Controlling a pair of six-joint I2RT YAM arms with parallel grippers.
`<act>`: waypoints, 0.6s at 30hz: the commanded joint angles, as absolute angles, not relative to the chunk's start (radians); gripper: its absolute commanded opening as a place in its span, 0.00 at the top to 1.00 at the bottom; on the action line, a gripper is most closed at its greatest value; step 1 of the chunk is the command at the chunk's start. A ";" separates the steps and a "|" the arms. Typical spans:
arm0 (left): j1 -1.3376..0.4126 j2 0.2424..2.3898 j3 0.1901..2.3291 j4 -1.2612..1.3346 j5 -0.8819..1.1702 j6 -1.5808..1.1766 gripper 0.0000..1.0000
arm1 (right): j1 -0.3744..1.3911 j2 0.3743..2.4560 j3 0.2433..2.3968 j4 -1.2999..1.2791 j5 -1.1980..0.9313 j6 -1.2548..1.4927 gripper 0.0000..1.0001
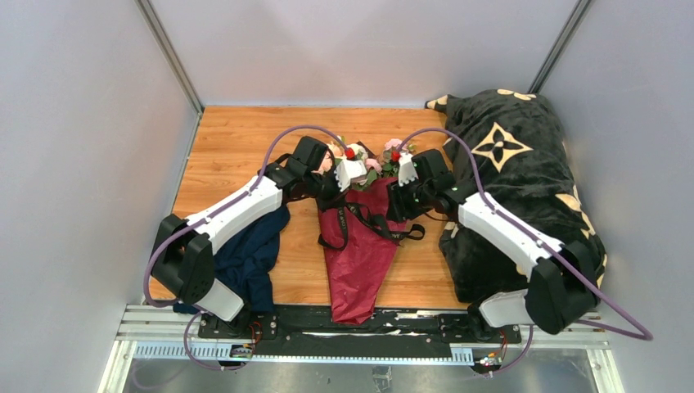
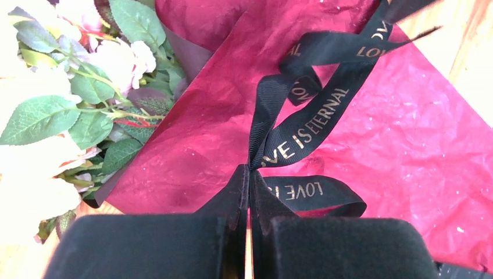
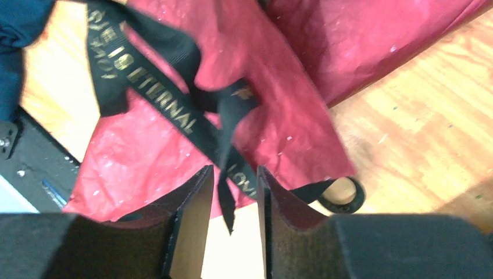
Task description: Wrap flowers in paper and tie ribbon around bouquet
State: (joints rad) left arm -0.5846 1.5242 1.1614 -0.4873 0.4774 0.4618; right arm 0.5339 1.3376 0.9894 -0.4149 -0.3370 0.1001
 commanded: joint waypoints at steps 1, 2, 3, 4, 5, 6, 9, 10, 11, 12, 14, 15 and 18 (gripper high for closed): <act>-0.577 1.558 1.171 -0.420 0.421 0.370 1.00 | 0.605 1.285 0.950 -0.478 -0.335 0.123 0.64; -0.577 1.558 1.173 -0.426 0.433 0.372 1.00 | 0.633 1.270 0.913 -0.431 -0.382 0.127 0.63; -0.578 1.553 1.172 -0.432 0.442 0.375 1.00 | 0.653 1.253 0.874 -0.373 -0.410 0.142 0.63; -0.578 1.546 1.171 -0.438 0.447 0.378 1.00 | 0.666 1.241 0.839 -0.328 -0.400 0.163 0.62; -0.578 1.534 1.171 -0.450 0.456 0.385 1.00 | 0.668 1.229 0.808 -0.296 -0.356 0.183 0.61; -0.578 1.525 1.171 -0.458 0.463 0.389 1.00 | 0.665 1.225 0.797 -0.282 -0.322 0.187 0.60; -0.578 1.509 1.179 -0.492 0.475 0.397 1.00 | 0.620 1.239 0.803 -0.281 -0.247 0.228 0.55; -0.577 1.509 1.183 -0.503 0.477 0.402 1.00 | 0.595 1.259 0.812 -0.286 -0.240 0.242 0.52; -0.578 1.509 1.185 -0.512 0.478 0.405 1.00 | 0.574 1.275 0.819 -0.287 -0.251 0.252 0.52; -0.578 1.507 1.182 -0.515 0.479 0.409 1.00 | 0.565 1.290 0.827 -0.287 -0.255 0.254 0.52; -0.578 1.500 1.173 -0.517 0.487 0.418 1.00 | 0.562 1.315 0.838 -0.279 -0.259 0.247 0.52; -0.577 1.498 1.168 -0.518 0.492 0.421 1.00 | 0.563 1.324 0.841 -0.275 -0.257 0.247 0.53; -0.577 1.499 1.167 -0.528 0.492 0.427 1.00 | 0.562 1.349 0.846 -0.268 -0.206 0.260 0.54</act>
